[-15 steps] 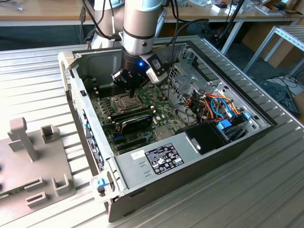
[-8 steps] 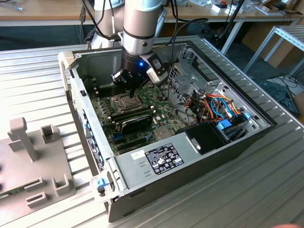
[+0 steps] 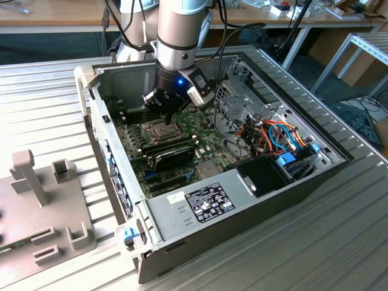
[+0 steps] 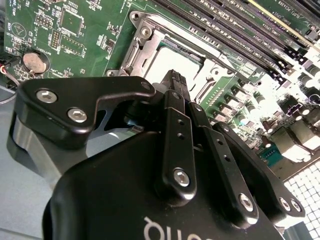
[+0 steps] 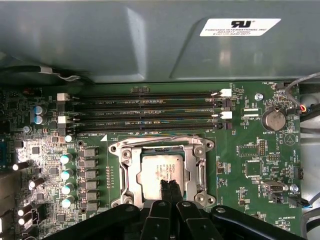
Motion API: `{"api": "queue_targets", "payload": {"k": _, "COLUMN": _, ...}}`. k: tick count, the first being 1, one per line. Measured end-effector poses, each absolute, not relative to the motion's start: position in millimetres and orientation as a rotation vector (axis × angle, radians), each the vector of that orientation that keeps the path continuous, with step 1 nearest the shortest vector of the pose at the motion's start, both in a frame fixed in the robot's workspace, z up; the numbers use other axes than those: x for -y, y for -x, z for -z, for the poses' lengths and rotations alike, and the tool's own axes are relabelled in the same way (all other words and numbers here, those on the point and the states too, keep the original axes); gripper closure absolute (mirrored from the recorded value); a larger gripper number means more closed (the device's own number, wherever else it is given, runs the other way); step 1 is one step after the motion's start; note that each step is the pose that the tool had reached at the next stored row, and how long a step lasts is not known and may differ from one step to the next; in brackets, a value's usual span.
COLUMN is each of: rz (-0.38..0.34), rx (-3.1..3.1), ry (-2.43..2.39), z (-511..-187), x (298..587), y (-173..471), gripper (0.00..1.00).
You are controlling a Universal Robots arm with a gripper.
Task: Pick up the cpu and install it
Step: 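Install the first cpu locking lever, then install the second cpu locking lever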
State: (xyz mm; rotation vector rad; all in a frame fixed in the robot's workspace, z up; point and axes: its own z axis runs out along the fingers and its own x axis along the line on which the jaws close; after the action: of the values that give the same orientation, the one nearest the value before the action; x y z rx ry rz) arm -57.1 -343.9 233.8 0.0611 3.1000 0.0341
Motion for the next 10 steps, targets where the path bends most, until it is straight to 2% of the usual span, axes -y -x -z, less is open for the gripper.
{"api": "queue_targets", "payload": {"k": 10, "rz": -0.034, "rx": -3.100, "ry": -0.047, "z": -233.8, "x": 343.9, "y": 57.1, "gripper": 0.89}}
